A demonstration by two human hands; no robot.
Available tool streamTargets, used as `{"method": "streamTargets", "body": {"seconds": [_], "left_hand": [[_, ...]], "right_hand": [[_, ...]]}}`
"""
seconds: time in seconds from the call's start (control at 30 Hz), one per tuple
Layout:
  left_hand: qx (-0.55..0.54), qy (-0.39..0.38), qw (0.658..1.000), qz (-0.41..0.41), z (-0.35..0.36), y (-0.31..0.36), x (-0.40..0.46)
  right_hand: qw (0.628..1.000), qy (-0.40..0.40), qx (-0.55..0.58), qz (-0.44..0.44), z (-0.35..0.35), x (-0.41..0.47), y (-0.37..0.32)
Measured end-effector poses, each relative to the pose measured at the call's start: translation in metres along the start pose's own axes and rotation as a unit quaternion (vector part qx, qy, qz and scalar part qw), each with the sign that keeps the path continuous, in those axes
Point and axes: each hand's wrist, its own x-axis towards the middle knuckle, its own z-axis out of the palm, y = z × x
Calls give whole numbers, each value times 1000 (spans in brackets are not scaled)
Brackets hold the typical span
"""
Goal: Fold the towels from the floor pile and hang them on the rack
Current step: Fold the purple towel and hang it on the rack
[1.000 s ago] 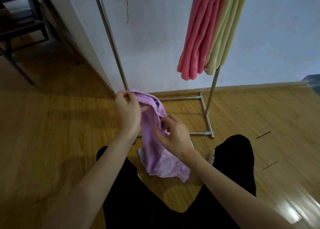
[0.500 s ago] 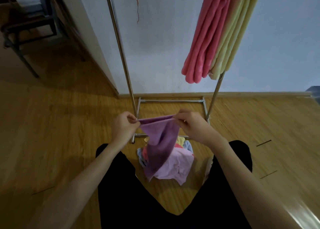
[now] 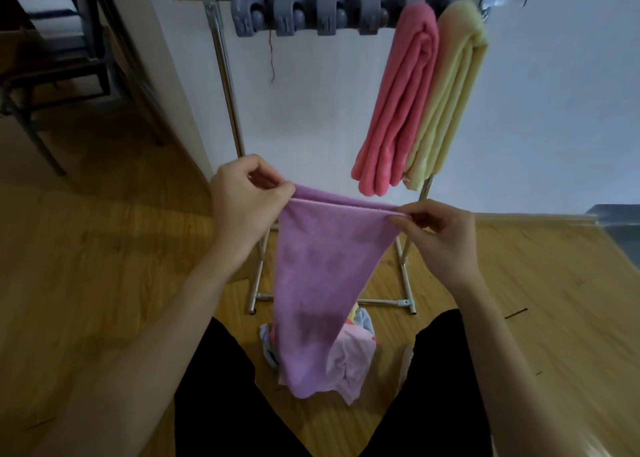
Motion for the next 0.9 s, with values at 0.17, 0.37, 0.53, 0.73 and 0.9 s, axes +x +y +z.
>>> {"method": "streamTargets", "body": {"seconds": [0.17, 0.37, 0.53, 0.73, 0.9], "left_hand": [[15, 12, 999, 32, -6, 16, 22], [72, -186, 980, 27, 3, 13, 17], [3, -362, 932, 7, 10, 13, 3], [107, -519, 835, 145, 8, 36, -2], [157, -580, 783, 163, 10, 36, -4]], "right_hand": [[999, 35, -1, -42, -7, 20, -18], [997, 24, -63, -37, -15, 37, -8], [995, 2, -93, -19, -1, 41, 1], [993, -33, -111, -32, 8, 53, -9], [987, -64, -134, -64, 9, 56, -15]]}}
